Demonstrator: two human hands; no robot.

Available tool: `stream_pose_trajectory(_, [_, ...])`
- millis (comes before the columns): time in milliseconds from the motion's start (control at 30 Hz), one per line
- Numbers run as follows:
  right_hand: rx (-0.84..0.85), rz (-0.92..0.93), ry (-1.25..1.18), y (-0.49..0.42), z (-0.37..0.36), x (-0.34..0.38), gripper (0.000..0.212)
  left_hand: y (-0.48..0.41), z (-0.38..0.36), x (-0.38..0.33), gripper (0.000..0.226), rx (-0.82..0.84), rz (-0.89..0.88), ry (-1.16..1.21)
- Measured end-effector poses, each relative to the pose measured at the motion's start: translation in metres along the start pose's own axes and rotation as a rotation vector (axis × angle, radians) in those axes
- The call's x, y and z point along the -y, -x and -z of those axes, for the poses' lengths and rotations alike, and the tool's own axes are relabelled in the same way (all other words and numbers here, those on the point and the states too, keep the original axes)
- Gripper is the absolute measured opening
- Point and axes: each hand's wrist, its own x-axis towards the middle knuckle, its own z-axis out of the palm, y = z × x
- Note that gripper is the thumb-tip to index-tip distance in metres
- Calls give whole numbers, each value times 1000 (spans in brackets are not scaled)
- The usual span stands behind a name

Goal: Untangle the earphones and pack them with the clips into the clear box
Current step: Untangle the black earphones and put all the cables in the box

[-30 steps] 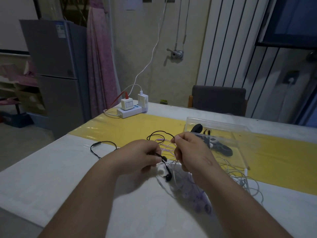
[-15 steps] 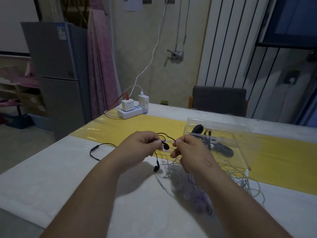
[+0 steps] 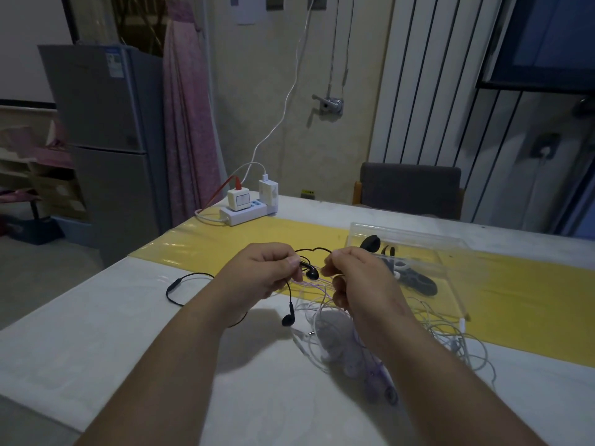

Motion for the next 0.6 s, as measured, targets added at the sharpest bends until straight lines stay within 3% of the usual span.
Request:
stream_pose_trajectory(100, [71,-36,-114,4,-2,6,15,2,-1,1,20,55,17,-1])
stream_pose_trajectory(233, [122,-9,56,7,-2,6,11,2,-3,2,17,6,52,-31])
stream_pose_trajectory(367, [180,37,38,8,-1,5,10,-2,-2,4,18,-24,71,-14])
stream_pose_trajectory(600, [88,55,242,5,-2,2,14,-1,0,3,7,-45,-60,178])
